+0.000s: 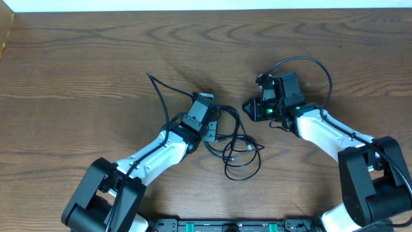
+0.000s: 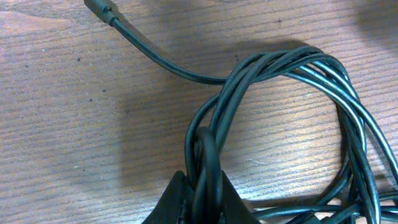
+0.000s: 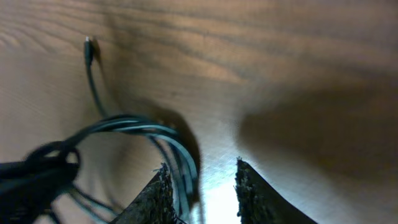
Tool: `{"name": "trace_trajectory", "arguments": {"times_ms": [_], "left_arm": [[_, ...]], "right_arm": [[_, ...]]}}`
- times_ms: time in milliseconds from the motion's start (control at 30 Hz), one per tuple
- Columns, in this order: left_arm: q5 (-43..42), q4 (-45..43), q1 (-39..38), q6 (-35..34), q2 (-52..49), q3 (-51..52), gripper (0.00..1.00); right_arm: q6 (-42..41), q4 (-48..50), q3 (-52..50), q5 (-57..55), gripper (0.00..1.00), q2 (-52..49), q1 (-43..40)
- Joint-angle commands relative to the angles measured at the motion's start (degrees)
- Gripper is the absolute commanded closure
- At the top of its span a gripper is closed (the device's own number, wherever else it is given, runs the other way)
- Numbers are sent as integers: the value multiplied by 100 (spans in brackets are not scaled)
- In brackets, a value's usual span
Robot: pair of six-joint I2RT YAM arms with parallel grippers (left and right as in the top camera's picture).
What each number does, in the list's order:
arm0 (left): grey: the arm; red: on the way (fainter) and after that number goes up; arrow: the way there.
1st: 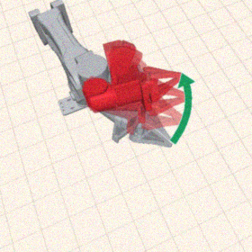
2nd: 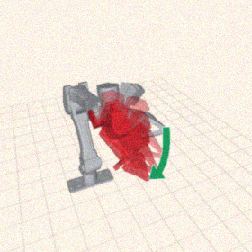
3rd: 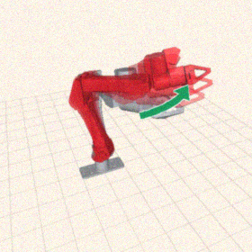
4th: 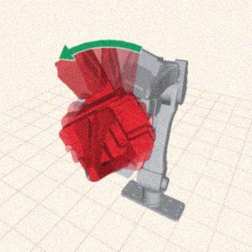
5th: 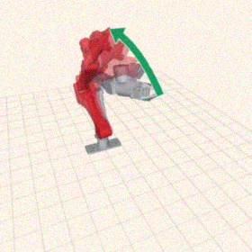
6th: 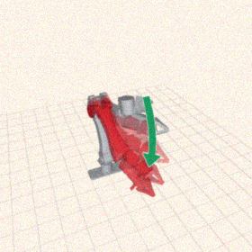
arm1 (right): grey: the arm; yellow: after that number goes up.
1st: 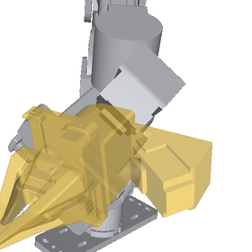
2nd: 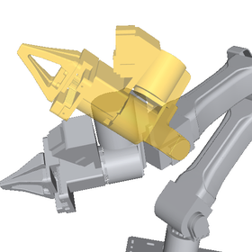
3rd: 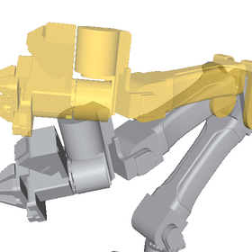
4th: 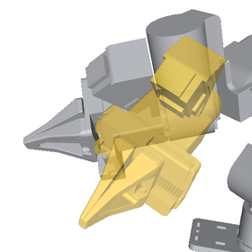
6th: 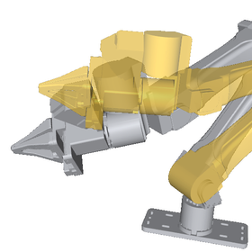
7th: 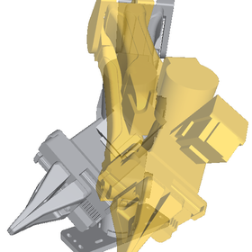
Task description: Untangle cables
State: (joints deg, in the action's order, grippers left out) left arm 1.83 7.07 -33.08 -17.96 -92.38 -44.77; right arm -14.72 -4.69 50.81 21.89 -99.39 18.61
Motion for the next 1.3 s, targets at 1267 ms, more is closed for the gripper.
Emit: {"name": "trace_trajectory", "arguments": {"times_ms": [1267], "left_arm": [[-1620,2,22,1320,-11,-44,92]], "right_arm": [[2959,-1375,-4,79,82,-306,282]]}}
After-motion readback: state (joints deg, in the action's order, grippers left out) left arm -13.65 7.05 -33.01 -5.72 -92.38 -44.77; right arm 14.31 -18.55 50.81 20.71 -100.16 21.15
